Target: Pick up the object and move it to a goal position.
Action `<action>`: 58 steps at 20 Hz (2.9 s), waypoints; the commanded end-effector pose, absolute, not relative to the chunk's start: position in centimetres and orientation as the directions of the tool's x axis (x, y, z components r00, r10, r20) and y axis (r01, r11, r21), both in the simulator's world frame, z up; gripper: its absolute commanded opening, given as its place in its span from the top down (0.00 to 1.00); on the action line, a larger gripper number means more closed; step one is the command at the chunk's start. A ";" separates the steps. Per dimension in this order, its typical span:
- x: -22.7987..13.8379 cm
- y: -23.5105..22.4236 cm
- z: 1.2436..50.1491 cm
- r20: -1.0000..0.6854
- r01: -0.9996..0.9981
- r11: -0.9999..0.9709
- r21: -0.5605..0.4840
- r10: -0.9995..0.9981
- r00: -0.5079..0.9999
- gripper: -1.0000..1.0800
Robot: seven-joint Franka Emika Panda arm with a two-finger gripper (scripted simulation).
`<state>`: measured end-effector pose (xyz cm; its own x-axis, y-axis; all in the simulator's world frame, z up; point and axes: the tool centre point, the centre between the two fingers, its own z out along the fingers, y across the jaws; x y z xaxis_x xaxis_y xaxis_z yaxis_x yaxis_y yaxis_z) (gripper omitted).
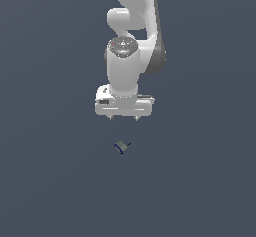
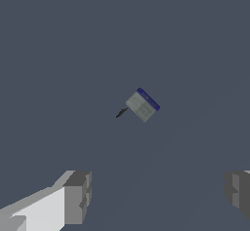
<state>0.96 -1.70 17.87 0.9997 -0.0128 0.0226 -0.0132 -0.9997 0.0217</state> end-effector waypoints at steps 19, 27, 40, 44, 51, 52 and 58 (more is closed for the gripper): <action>1.8 0.6 19.2 0.059 0.052 -0.998 0.041 0.054 0.997 0.04; 2.3 0.3 18.0 0.054 -0.036 -0.999 0.028 -0.035 0.998 0.04; 3.8 -0.7 13.1 0.029 -0.367 -0.930 -0.002 -0.367 0.930 0.04; 4.3 -1.1 11.2 0.019 -0.481 -0.877 -0.006 -0.481 0.876 0.04; 4.8 -1.8 8.4 0.006 -0.634 -0.774 -0.005 -0.634 0.774 0.04; 4.9 -1.8 8.0 0.005 -0.649 -0.761 -0.004 -0.649 0.761 0.04; 5.1 -2.2 6.7 0.001 -0.711 -0.703 -0.001 -0.711 0.703 0.04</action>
